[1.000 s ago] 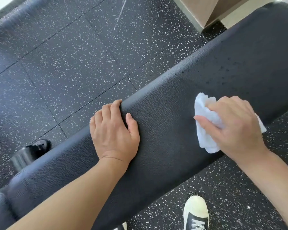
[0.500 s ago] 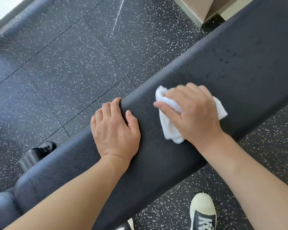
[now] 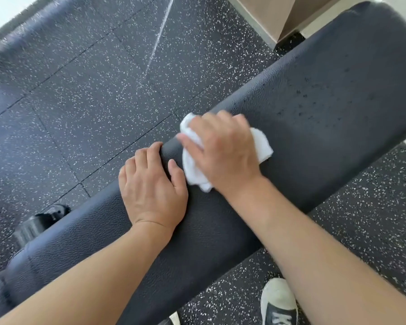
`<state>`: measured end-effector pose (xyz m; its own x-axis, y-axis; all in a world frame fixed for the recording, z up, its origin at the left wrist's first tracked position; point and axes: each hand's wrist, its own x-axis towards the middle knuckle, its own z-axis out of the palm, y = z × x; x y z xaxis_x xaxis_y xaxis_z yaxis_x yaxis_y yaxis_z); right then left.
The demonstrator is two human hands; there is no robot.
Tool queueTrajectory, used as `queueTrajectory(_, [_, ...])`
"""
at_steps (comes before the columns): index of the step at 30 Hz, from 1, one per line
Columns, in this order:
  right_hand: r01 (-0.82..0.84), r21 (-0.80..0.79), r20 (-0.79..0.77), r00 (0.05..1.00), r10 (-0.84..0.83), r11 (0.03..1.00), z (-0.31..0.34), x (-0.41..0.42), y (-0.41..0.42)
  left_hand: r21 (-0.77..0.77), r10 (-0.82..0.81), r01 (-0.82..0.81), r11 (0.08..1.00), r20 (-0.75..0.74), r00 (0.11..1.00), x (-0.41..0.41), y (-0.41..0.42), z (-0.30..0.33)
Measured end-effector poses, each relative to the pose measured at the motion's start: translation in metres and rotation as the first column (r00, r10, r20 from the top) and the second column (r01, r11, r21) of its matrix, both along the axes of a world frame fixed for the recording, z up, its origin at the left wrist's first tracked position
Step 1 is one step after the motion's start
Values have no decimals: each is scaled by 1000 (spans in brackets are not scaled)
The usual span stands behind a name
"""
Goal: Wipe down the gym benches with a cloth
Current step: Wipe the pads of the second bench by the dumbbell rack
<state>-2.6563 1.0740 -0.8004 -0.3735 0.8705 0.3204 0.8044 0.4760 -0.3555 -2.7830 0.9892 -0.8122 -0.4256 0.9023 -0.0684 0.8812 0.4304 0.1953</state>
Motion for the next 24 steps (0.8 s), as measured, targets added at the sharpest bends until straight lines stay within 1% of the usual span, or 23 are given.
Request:
queueTrajectory(3, [-104,34,-29,994,105,994,-3,6,-21,13,6,-6,1000,11,1000,0,0,0])
queueTrajectory(5, [-150,51,-19,988,151,987,-5,37,-33,9,-3,2,1000,4,1000,0,0,1])
queueTrajectory(7, [-153,79,2,988,153,985,-9,82,-37,7,-7,7,1000,2,1000,0,-1,1])
queueTrajectory(8, [-119,91,7,993,119,989,-11,106,-35,10,-5,5,1000,5,1000,-1,0,1])
queueTrajectory(10, [5,84,13,1000,-6,996,-13,147,-21,14,-7,7,1000,5,1000,-1,0,1])
queueTrajectory(12, [149,51,32,988,-151,987,-13,158,-9,17,-3,3,1000,9,1000,-2,0,0])
queueTrajectory(14, [267,34,48,962,-268,963,-9,137,-7,9,-2,2,1000,14,1000,-2,-1,1])
queueTrajectory(15, [289,27,51,956,-290,957,-7,118,-8,4,-2,2,1000,17,1000,-1,-1,2])
queueTrajectory(16, [274,17,50,960,-275,961,-4,96,-9,3,-2,2,1000,18,1000,-1,-1,2])
queueTrajectory(20, [110,-23,33,993,-109,994,2,10,-14,6,-11,11,1000,25,1000,0,-1,2])
queueTrajectory(22, [65,-13,10,998,-65,998,3,-13,-17,-10,-12,12,1000,30,999,-1,-1,3])
queueTrajectory(24, [15,-2,10,1000,-15,1000,4,-14,-20,-33,-27,28,999,26,999,0,-2,6])
